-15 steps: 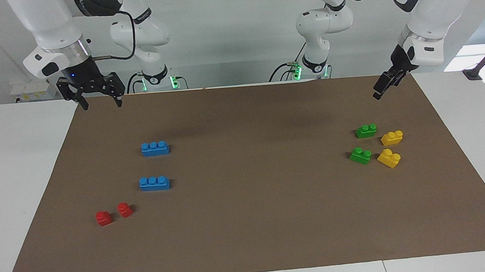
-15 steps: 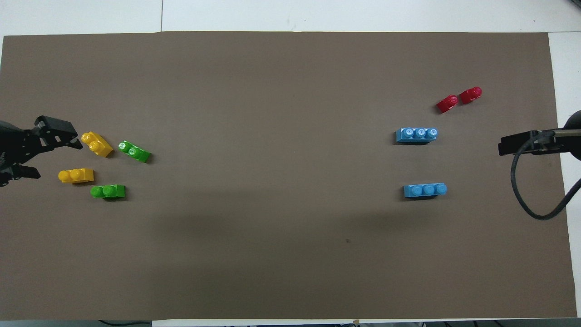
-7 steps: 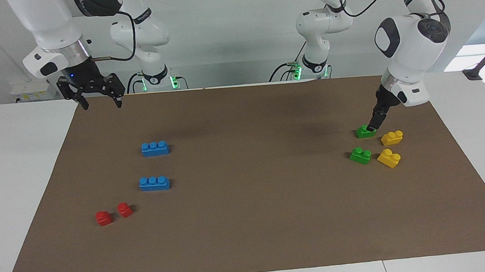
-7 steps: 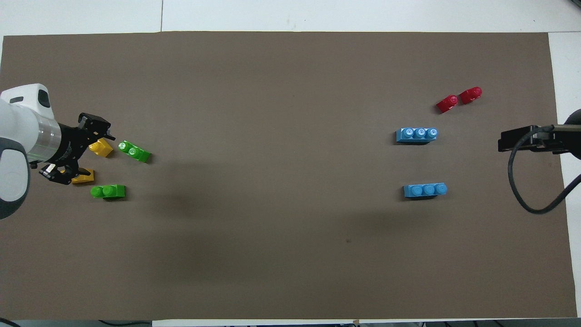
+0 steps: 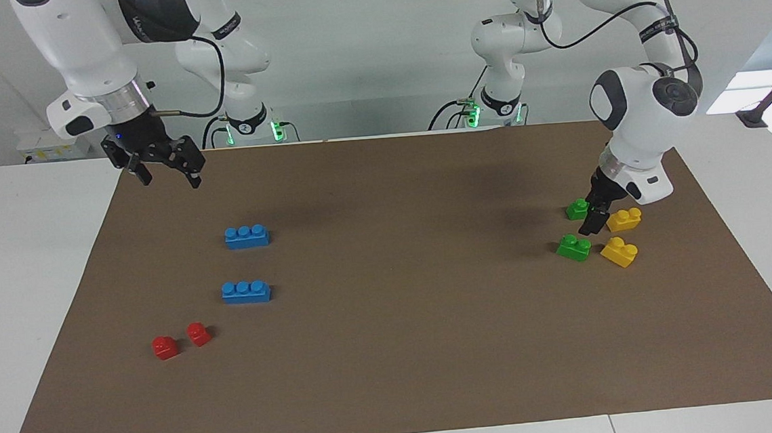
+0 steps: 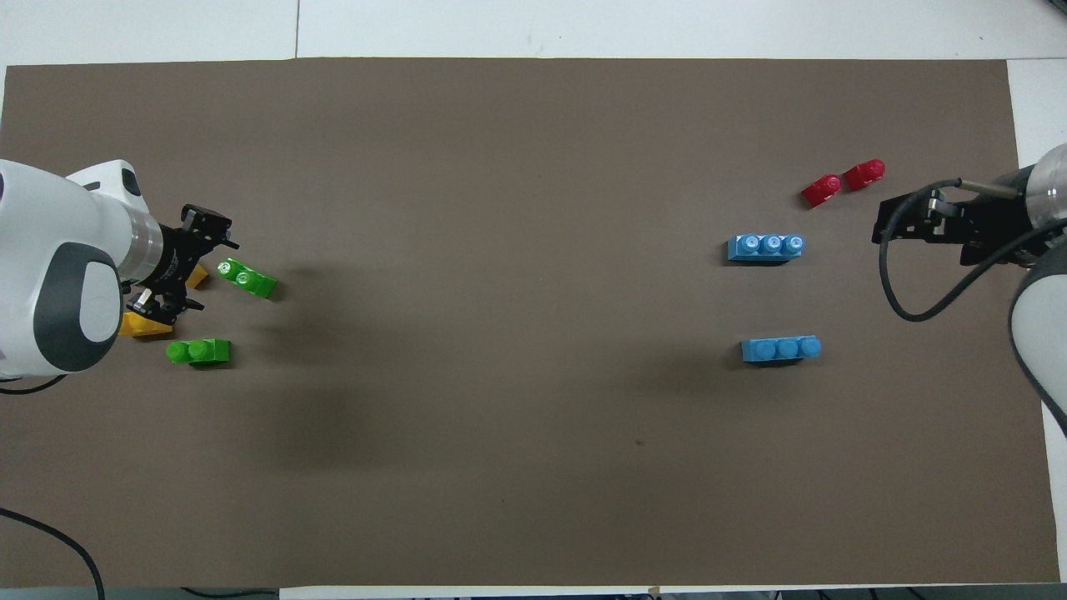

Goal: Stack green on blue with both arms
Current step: 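Grasp the green brick with the left gripper while the right gripper reaches blue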

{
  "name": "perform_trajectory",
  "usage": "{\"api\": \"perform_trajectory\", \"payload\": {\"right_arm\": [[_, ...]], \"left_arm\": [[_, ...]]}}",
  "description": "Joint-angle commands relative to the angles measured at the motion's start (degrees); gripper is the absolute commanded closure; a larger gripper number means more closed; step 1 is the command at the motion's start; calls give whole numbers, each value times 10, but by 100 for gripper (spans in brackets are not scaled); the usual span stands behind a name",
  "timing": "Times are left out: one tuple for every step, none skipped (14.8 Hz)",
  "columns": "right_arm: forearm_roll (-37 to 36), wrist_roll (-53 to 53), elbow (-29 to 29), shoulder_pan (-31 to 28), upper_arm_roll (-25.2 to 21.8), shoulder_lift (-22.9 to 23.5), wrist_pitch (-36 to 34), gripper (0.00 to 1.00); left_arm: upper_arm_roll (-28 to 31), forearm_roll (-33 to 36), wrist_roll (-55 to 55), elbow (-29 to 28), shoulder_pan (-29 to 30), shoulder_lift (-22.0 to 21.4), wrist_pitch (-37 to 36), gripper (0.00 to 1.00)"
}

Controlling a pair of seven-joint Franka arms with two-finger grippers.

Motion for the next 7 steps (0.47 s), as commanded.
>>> {"api": "perform_trajectory", "payload": {"right_arm": [[22, 57, -11, -1, 3, 12, 25, 0], [45, 75, -21, -1, 3, 17, 37, 0], [60, 91, -26, -2, 3, 26, 45, 0], [64, 105, -26, -2, 3, 34, 47, 0], [64, 122, -26, -2, 3, 40, 51, 0], [64, 137, -26, -1, 3, 47, 55, 0], [65, 148, -26, -1, 3, 55, 61, 0]], "left_arm": [[2, 8, -10, -7, 1, 10, 28, 0], [2, 8, -10, -7, 1, 15, 35, 0], [2, 8, -10, -7, 1, 22, 41, 0], [2, 8, -9, -7, 1, 25, 49, 0], [3, 8, -9, -7, 2, 31, 52, 0], [3, 9, -8, -7, 1, 35, 53, 0], [2, 14, -8, -7, -1, 42, 57, 0]]}}
